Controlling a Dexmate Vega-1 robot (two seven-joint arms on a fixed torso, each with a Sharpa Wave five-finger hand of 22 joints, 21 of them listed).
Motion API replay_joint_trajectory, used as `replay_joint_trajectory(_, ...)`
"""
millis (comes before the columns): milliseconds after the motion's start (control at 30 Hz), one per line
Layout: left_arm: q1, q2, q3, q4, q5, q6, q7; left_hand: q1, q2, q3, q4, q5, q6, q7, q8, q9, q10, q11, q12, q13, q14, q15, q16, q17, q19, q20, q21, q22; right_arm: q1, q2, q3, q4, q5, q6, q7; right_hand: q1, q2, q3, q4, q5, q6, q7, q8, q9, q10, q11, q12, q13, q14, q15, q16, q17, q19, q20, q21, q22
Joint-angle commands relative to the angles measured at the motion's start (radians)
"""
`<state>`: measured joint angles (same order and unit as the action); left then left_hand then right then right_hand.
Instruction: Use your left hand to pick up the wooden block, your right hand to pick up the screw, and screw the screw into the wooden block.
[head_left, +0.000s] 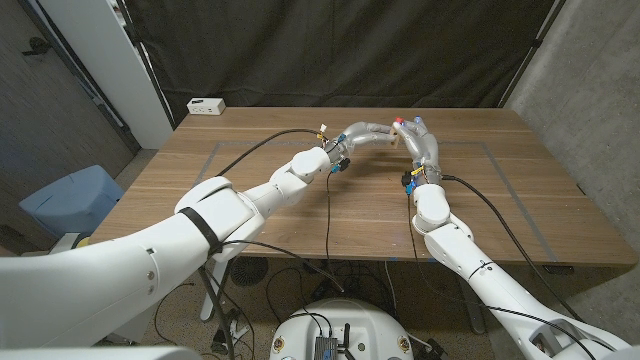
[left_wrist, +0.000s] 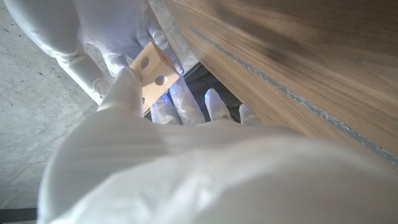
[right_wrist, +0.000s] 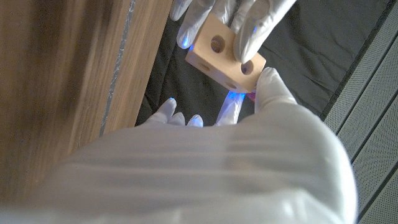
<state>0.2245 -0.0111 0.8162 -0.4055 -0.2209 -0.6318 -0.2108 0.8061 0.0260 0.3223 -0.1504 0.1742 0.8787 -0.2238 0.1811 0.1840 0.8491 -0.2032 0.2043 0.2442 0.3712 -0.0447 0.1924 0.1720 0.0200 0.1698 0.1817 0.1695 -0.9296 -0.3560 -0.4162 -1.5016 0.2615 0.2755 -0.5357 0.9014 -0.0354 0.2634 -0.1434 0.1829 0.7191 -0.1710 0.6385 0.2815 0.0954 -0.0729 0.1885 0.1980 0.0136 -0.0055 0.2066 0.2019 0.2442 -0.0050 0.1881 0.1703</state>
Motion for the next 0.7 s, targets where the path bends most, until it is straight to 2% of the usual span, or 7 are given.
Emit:
replay_joint_trajectory(33, 0.003, 0.0, -0.002, -0.005, 0.004, -0.004, -0.002, 0.003, 0.007, 0.007, 0.002, 0.006, -0.005, 0.0, 0.004, 0.005, -0.002, 0.002, 0.006, 0.002, 0.003, -0.048, 0.004, 0.004, 0.005, 0.0, 0.01, 0.004, -0.008, -0.012, 0.004, -0.006, 0.005, 0.019, 0.017, -0.017, -0.008, -0.012, 0.002, -0.002, -0.028, 0.002, -0.012, -0.004, -0.014, 0.003, -0.003, 0.002, -0.015, 0.005, -0.007, 0.007, -0.016, 0.003, -0.005, 0.001)
replay_joint_trajectory(467, 0.008, 0.005, -0.003, -0.017, 0.007, -0.01, 0.001, 0.004, 0.01, 0.007, 0.002, 0.006, -0.018, 0.0, 0.003, 0.005, -0.003, 0.002, 0.007, 0.002, 0.004, -0.048, 0.005, 0.004, 0.006, 0.0, 0.01, 0.004, -0.004, -0.017, 0.004, 0.01, 0.016, 0.051, 0.055, -0.074, -0.028, -0.036, 0.018, -0.002, -0.119, 0.013, -0.058, -0.028, -0.075, 0.032, -0.006, 0.003, -0.06, 0.026, -0.011, 0.01, -0.06, 0.013, -0.006, 0.002)
replay_joint_trajectory(700, 0.011, 0.008, -0.006, -0.021, 0.007, -0.007, 0.001, 0.004, 0.01, 0.007, 0.002, 0.006, -0.024, 0.0, 0.003, 0.005, -0.006, 0.002, 0.005, 0.002, 0.003, -0.048, 0.004, 0.004, 0.006, 0.001, 0.01, 0.004, 0.003, -0.019, 0.001, 0.025, 0.029, 0.066, 0.086, -0.111, -0.033, -0.048, 0.028, -0.001, -0.186, 0.035, -0.089, -0.038, -0.13, 0.056, -0.009, 0.003, -0.096, 0.038, -0.014, 0.011, -0.097, 0.023, -0.007, 0.003)
